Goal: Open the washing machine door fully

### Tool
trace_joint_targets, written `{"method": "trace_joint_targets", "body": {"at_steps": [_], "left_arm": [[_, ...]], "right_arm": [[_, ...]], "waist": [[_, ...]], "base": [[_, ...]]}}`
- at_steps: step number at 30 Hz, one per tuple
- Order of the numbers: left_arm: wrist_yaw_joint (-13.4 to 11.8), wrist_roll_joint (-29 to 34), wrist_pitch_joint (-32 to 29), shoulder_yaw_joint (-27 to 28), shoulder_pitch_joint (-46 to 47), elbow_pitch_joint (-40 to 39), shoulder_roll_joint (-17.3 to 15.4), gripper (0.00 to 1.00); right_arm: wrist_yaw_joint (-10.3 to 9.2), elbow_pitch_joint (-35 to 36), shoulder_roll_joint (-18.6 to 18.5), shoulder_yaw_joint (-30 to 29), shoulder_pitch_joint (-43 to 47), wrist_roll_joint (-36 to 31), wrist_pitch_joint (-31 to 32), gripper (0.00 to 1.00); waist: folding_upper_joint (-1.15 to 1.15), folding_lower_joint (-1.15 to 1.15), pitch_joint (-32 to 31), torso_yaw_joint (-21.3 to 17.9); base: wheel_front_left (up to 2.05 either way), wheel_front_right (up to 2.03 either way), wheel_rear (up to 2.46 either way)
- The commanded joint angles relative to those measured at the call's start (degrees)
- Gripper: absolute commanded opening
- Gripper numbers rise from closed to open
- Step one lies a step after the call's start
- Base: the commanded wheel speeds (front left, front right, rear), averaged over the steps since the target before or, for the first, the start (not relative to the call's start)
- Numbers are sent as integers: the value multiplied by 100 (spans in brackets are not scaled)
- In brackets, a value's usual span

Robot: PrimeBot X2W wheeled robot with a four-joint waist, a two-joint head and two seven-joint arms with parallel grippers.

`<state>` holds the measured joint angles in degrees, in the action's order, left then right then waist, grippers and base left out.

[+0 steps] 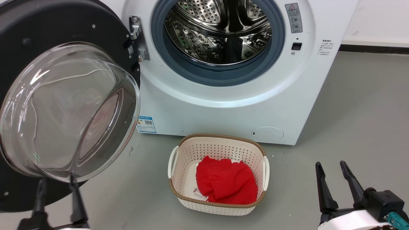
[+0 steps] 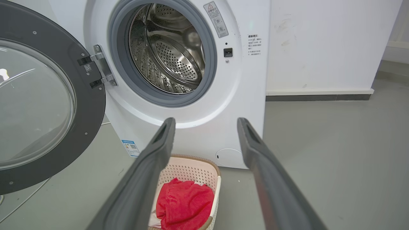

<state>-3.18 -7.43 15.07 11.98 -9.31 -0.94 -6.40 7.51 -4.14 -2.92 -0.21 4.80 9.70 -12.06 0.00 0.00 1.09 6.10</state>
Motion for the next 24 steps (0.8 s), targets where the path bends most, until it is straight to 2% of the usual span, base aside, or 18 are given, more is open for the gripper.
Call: {"method": "trace_joint_targets", "body": {"at_steps": [1,6,11,17,24], "left_arm": [[70,109,13,-159,-21,-159,51,100],[193,285,13,-667,128,-431,169,100],[238,250,13,-981,349,-328,251,100],[213,214,14,-1053,553,-57,278,100],[173,268,14,-1051,469,67,289,100]], "right_arm": [[-4,53,10,-22,-9,-50,10,100],[-4,212,10,-59,-34,-215,56,100],[-4,409,9,-82,-53,-400,129,100],[-4,629,9,-48,-30,-630,216,100],[-4,697,10,-13,72,-626,275,100]], "waist": [[0,0,-1,-30],[0,0,-7,-171],[0,0,-22,-422],[0,0,-27,-773],[0,0,-63,-960]], "base": [[0,0,0],[0,0,0],[0,0,0],[0,0,0],[0,0,0]]}}
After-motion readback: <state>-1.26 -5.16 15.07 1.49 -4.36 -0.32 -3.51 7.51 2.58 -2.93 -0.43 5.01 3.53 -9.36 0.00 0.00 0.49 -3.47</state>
